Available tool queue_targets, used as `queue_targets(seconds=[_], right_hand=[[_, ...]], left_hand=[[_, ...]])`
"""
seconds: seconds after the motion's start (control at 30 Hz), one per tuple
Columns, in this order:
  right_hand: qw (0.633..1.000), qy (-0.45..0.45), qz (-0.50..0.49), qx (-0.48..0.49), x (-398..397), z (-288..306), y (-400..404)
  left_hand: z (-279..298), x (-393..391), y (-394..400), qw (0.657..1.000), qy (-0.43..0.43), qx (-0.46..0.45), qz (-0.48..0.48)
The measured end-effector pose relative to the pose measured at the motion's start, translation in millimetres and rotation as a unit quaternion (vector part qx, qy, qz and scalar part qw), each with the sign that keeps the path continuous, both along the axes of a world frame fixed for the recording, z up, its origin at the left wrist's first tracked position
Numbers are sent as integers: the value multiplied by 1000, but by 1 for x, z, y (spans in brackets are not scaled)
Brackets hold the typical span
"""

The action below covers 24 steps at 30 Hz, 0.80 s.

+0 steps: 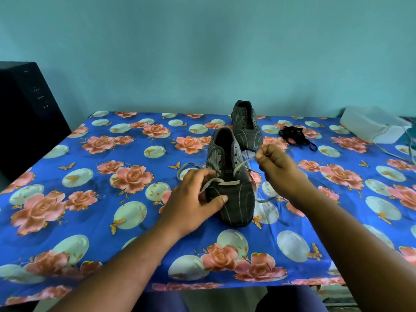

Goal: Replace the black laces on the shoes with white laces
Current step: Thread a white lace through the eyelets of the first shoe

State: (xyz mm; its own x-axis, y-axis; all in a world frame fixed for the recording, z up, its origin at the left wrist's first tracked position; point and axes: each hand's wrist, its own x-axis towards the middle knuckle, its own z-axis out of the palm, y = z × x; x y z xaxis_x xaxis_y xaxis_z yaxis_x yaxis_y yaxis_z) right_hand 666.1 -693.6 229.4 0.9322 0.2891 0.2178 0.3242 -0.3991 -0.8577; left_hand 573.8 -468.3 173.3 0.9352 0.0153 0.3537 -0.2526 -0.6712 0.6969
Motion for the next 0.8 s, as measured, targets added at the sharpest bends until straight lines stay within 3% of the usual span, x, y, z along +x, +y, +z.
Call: queue_targets(seconds=[0.13, 0.23, 0.37, 0.8], right_hand=[[989, -48, 51, -132, -7, 7, -2], [991, -41, 85, -93, -8, 14, -7], [997, 15, 66, -33, -6, 12, -16], [989, -21, 72, -129, -3, -2, -26]], left_hand=[[19, 0, 2, 989, 96, -114, -12], [32, 2, 8, 987, 123, -107, -15], [39, 6, 21, 990, 107, -91, -4], [19, 12, 33, 997, 36, -59, 22]])
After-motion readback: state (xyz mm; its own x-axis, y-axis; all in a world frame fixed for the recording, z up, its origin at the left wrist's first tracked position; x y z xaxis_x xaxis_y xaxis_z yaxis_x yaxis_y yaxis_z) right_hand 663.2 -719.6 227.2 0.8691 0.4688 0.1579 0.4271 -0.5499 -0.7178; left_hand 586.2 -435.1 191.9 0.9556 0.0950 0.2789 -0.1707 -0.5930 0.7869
